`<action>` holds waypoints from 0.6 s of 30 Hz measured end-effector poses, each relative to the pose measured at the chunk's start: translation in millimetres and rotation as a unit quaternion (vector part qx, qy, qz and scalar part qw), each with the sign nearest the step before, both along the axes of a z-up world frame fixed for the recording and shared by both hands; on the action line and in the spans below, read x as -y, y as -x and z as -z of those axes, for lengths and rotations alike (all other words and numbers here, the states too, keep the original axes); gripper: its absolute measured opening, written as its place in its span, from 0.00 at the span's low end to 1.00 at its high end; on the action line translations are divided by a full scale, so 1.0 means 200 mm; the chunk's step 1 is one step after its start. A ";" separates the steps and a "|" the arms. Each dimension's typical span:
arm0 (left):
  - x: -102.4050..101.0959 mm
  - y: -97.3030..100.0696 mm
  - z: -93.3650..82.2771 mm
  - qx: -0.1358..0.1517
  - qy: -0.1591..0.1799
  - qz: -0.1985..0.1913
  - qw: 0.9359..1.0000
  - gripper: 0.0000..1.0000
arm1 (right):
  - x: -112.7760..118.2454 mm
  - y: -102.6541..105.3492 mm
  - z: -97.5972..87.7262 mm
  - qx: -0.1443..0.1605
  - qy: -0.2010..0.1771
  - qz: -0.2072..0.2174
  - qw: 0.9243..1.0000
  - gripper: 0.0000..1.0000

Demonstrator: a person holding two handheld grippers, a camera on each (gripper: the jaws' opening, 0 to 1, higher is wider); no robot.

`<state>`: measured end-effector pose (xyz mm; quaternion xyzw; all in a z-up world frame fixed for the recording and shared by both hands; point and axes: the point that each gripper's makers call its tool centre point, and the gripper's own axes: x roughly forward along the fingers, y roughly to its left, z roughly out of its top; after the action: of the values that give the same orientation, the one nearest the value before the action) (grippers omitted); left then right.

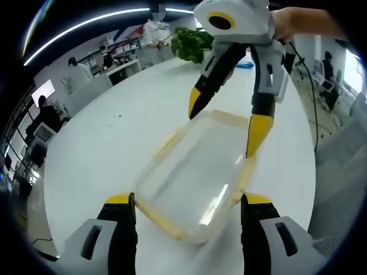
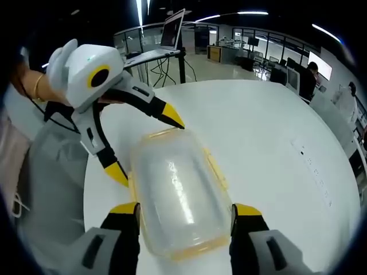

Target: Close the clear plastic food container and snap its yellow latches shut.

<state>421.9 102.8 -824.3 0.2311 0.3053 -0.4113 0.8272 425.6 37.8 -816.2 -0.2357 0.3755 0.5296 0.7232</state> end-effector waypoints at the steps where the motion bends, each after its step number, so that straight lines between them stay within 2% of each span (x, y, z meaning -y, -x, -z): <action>1: 0.00 -0.02 0.00 0.000 0.000 0.000 1.000 0.72 | 0.00 -0.01 0.00 0.000 0.000 0.000 1.000 0.63; 18: 0.00 -0.25 0.01 0.013 -0.012 -0.007 1.000 0.72 | -0.01 -0.24 0.00 0.001 -0.004 -0.011 1.000 0.62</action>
<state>471.5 103.3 -826.7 0.2442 0.3006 -0.3990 0.8311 472.9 39.5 -815.4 -0.2372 0.3697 0.5389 0.7188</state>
